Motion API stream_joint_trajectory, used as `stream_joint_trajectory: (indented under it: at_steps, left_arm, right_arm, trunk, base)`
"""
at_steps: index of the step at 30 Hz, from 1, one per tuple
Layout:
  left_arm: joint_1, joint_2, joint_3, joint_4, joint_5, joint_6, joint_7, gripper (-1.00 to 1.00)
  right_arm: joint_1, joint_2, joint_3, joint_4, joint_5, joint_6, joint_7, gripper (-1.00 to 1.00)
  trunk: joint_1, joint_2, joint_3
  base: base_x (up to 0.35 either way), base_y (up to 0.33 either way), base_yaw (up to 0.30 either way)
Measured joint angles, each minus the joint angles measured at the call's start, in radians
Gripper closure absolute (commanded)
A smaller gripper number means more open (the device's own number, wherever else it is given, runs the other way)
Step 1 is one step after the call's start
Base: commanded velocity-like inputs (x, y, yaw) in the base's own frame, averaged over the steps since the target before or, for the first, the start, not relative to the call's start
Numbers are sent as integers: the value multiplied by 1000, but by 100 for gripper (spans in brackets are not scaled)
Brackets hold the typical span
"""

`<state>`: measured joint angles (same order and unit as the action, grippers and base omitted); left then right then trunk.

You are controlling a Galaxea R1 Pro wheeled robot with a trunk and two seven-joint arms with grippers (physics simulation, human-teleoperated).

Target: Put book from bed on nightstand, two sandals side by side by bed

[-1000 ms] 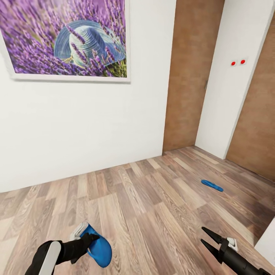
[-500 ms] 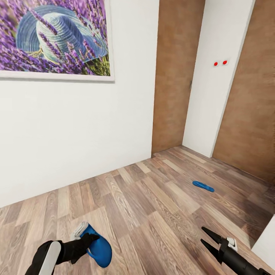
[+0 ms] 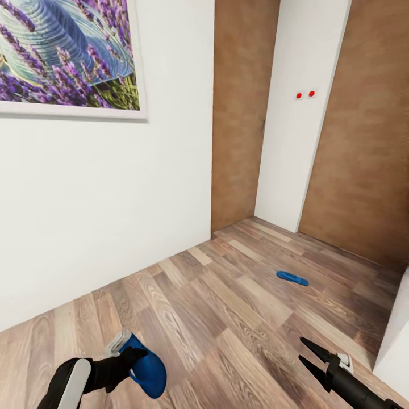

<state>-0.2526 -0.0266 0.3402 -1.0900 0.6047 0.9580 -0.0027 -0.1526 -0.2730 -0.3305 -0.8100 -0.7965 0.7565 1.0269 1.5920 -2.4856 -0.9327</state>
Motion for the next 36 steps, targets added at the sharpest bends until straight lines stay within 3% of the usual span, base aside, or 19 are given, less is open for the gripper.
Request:
stream_joint_trajectory:
  at_steps: [36]
  left_arm:
    - [0,0,0,2,0,0,0,100]
  right_arm:
    - [0,0,1,0,-2,0,0,-100]
  trunk:
    - [0,0,0]
  base:
    - [297,226,-264]
